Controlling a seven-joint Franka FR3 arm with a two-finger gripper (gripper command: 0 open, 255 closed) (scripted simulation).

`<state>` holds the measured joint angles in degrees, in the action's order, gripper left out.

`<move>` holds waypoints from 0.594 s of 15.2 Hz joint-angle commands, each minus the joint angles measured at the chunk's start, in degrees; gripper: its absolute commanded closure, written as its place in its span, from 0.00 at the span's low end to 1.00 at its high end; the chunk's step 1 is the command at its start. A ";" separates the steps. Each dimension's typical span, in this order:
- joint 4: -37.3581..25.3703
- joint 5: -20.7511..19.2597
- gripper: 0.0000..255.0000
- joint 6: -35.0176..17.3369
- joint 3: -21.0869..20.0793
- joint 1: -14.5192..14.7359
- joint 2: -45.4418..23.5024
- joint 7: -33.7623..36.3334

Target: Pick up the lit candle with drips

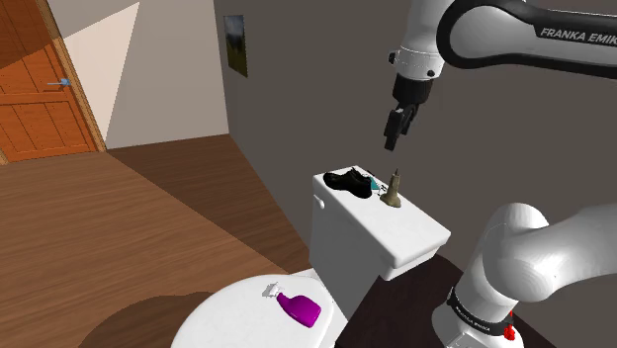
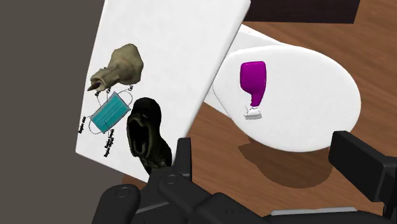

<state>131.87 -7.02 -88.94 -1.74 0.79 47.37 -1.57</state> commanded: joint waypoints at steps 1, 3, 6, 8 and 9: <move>0.00 0.00 0.00 0.00 0.00 0.00 0.00 0.00; 2.87 -0.98 0.00 -3.07 2.38 -0.81 0.61 -1.29; 6.72 -2.52 0.00 -7.81 6.05 -2.14 0.94 -3.24; 8.97 -3.54 0.00 -11.06 8.57 -3.09 0.74 -4.55; 9.99 -4.05 0.00 -12.73 9.85 -3.58 0.50 -5.22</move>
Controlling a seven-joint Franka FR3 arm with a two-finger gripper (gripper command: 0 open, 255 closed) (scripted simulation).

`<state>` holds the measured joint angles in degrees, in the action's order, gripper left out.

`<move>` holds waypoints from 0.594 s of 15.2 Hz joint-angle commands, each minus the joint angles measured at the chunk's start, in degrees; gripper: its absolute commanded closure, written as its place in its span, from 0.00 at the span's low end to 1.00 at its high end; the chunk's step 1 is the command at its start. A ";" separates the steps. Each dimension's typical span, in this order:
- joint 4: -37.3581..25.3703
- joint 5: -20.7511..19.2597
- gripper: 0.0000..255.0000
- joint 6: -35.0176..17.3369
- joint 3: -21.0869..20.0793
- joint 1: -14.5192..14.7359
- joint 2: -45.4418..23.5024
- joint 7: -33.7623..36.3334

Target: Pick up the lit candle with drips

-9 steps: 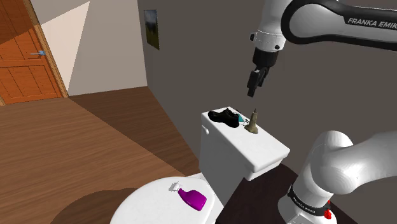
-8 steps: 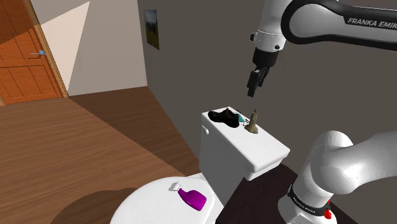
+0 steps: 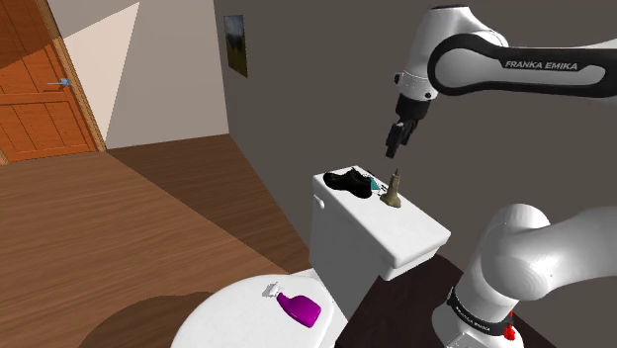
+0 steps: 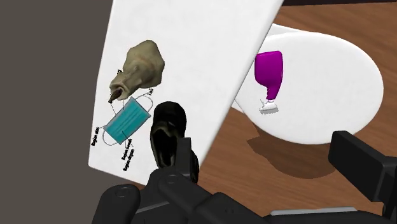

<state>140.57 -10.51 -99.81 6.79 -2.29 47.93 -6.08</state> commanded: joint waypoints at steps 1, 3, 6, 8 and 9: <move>2.25 -1.06 0.00 -3.53 2.63 -0.99 -0.39 -1.39; 3.95 -2.03 0.00 -6.98 5.29 -1.93 -1.34 -2.76; 5.97 -3.31 0.00 -12.31 9.42 -3.23 -3.51 -4.92; 6.95 -3.98 0.00 -15.97 12.28 -3.95 -5.46 -6.44; 7.32 -4.23 0.00 -17.83 13.73 -4.25 -6.59 -7.25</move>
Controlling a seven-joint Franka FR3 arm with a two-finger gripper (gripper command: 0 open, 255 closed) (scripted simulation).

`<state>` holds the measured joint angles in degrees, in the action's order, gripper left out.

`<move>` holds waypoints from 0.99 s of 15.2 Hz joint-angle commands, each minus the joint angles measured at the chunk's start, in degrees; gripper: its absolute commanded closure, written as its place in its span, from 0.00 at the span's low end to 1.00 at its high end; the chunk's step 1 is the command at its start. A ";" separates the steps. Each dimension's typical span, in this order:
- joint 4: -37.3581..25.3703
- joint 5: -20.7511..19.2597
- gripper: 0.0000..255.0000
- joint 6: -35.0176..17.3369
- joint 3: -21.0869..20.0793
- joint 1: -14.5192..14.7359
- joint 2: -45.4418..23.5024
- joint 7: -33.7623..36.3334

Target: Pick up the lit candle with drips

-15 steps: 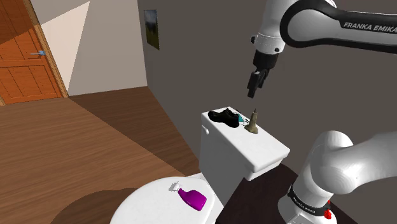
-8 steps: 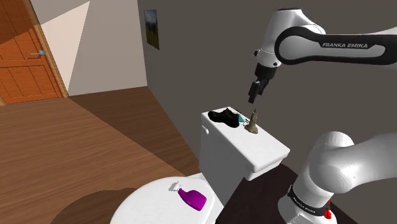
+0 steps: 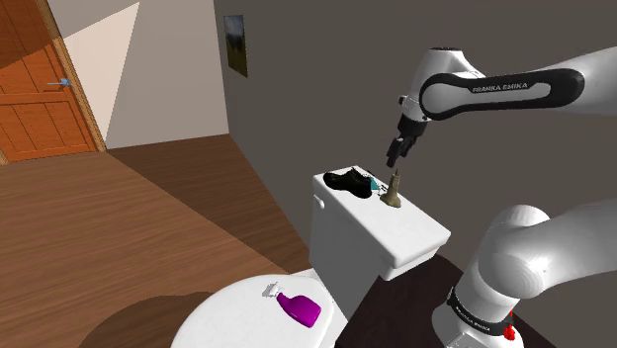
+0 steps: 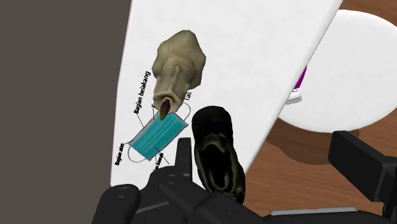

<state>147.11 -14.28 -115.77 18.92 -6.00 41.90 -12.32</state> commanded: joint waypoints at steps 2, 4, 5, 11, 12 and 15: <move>1.29 -0.78 0.00 -5.63 4.59 -0.97 -3.11 -2.72; 1.49 -0.74 0.00 -9.41 7.69 -1.12 -6.03 -4.59; 1.47 -0.55 0.00 -11.30 9.29 -1.07 -7.62 -5.61; 3.38 -0.39 0.00 -17.15 12.30 -0.71 -11.21 -7.18; 3.86 -0.42 0.00 -18.08 12.57 -0.66 -11.67 -7.27; 5.05 -0.47 0.00 -20.50 13.29 -0.48 -12.92 -7.52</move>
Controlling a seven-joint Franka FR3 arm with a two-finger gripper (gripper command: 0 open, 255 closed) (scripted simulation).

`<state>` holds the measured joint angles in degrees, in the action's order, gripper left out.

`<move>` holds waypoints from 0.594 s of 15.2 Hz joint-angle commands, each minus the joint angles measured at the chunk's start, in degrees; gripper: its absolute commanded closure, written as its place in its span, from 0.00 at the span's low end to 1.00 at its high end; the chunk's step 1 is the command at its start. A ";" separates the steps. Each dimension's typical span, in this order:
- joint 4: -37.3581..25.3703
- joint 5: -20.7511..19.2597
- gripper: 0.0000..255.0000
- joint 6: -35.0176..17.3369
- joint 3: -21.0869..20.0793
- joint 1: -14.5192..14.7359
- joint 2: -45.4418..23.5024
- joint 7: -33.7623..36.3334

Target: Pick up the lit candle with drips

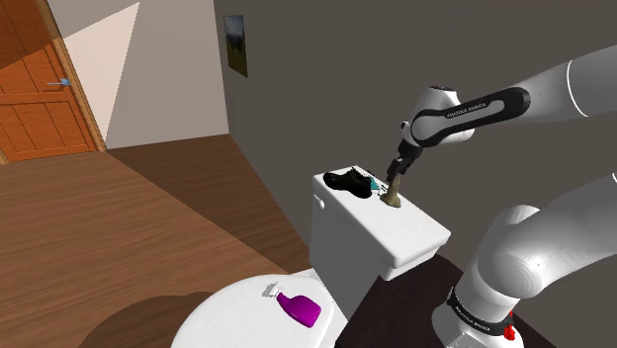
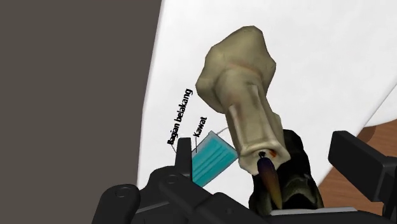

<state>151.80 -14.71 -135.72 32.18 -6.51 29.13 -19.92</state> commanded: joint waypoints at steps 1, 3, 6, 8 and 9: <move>0.35 -0.03 0.00 -0.56 0.04 0.03 -0.16 0.08; 0.40 -0.03 1.00 -0.67 0.11 0.03 -0.23 0.03; 0.42 -0.03 1.00 -0.68 0.08 0.03 -0.22 0.06; 0.41 -0.03 1.00 -0.65 0.08 0.03 -0.21 0.05; 0.40 -0.03 1.00 -0.66 0.07 0.04 -0.21 0.07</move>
<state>152.16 -14.74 -136.40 32.24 -6.48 28.96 -19.86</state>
